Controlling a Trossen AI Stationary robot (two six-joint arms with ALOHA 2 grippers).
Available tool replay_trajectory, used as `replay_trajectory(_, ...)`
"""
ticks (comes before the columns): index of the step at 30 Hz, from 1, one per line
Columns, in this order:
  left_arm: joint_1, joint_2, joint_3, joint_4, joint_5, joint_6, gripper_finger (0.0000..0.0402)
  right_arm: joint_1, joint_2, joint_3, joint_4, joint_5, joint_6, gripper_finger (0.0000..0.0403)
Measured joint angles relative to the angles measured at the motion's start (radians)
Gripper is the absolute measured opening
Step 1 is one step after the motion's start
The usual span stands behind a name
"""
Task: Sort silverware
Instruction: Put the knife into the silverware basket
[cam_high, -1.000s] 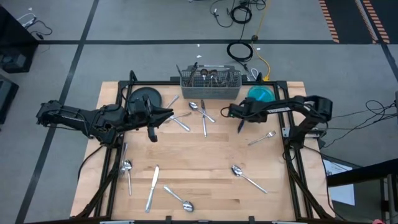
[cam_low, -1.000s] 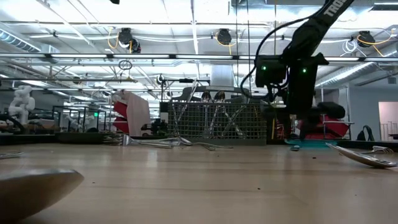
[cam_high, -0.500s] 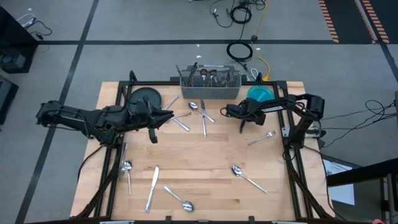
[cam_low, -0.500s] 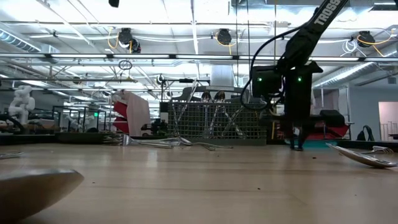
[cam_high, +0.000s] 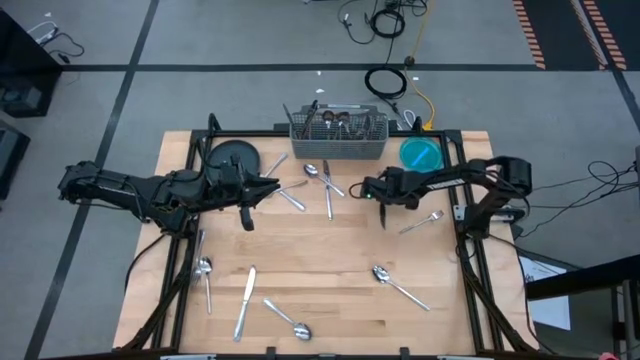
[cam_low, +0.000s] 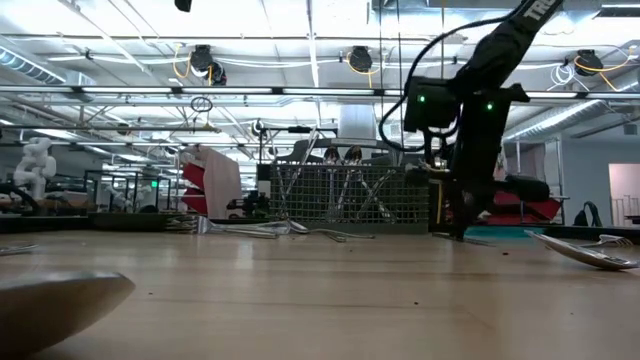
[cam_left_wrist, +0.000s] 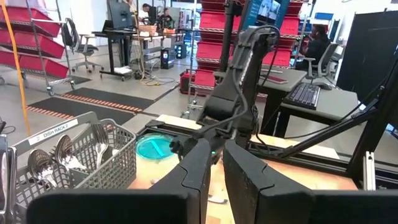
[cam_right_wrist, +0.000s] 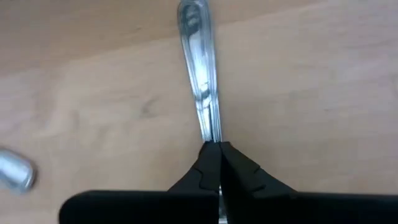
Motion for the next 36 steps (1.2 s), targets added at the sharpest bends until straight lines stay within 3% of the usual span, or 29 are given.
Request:
replay_trajectory(15, 0.002, 0.001, 0.000, -0.015, 0.000, 0.000, 0.0052, 0.197, -0.088, 0.000, -0.077, 0.130, 0.100, 0.0002)
replay_trajectory(18, 0.042, 0.031, 0.002, 0.000, 0.000, 0.031, 0.0052, 0.220, -0.113, 0.001, -0.120, 0.143, 0.117, 0.0001)
replay_trajectory(23, 0.111, 0.109, 0.001, 0.022, 0.137, -0.042, 0.0052, 0.239, -0.120, 0.001, -0.180, 0.073, 0.051, 0.0001)
replay_trajectory(28, 0.131, 0.178, 0.001, 0.068, 0.232, -0.088, 0.0052, 0.159, -0.117, 0.002, -0.226, 0.177, 0.115, 0.0000)
replay_trajectory(36, 0.134, 0.206, 0.001, 0.068, 0.229, -0.091, 0.0052, -0.050, -0.112, 0.003, -0.113, 0.180, -0.093, 0.0000)
